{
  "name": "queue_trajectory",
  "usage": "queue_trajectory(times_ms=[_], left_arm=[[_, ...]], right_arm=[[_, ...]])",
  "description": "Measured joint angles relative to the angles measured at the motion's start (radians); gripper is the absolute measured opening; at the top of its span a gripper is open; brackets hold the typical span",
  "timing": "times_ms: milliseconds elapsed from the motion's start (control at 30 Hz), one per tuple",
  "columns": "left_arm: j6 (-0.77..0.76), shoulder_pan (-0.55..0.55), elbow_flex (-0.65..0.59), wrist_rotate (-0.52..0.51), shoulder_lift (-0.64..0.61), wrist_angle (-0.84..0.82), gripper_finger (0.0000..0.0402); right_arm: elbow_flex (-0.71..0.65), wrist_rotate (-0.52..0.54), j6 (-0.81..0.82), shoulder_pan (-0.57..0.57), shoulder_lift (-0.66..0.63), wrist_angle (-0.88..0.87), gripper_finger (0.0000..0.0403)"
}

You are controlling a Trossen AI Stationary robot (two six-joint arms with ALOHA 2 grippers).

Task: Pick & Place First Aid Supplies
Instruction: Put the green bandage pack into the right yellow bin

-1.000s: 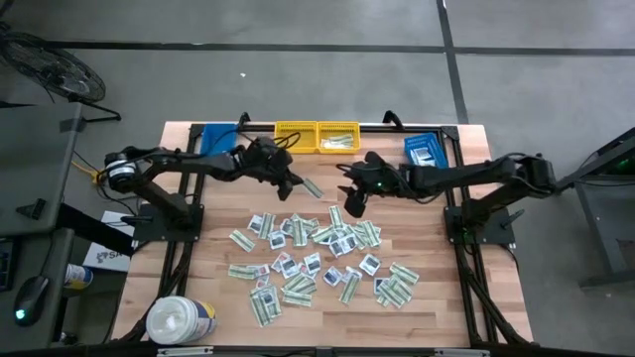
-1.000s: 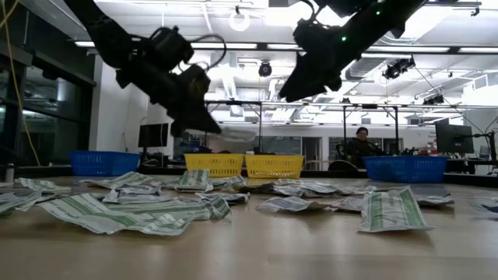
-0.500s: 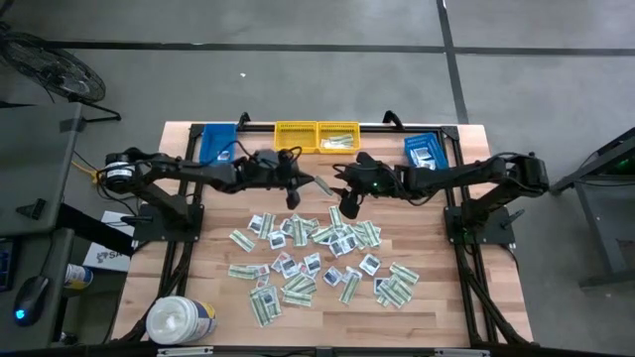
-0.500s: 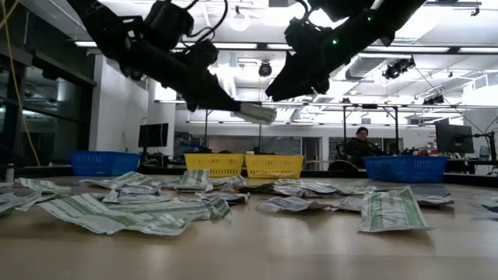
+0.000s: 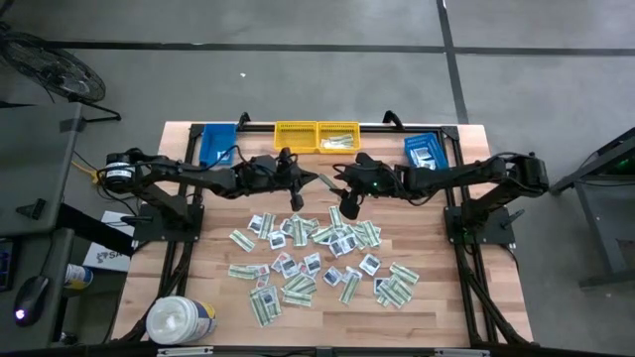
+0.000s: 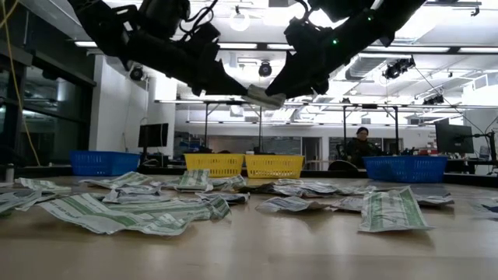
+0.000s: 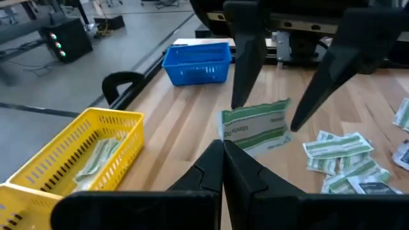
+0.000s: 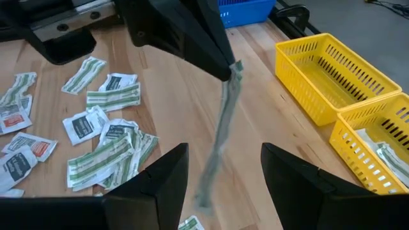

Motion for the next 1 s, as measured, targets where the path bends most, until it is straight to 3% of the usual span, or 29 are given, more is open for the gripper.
queue_trajectory(times_ms=[200, 500, 767, 1000], left_arm=[[0.001, 0.001, 0.0, -0.002, 0.0, 0.025, 0.0], [0.0, 0.001, 0.0, 0.0, 0.0, 0.033, 0.0], [0.035, 0.003, 0.0, 0.001, 0.0, 0.018, 0.003], [0.079, 0.003, 0.0, -0.036, -0.001, 0.006, 0.0141]], right_arm=[[0.0, 0.013, 0.0, 0.0, 0.0, -0.015, 0.0152], [0.0, 0.012, -0.018, -0.008, 0.0, -0.026, 0.0009], [0.0, -0.008, 0.009, -0.034, 0.0, -0.047, 0.0002], [0.0, -0.006, 0.013, -0.047, 0.0, -0.05, 0.0001]])
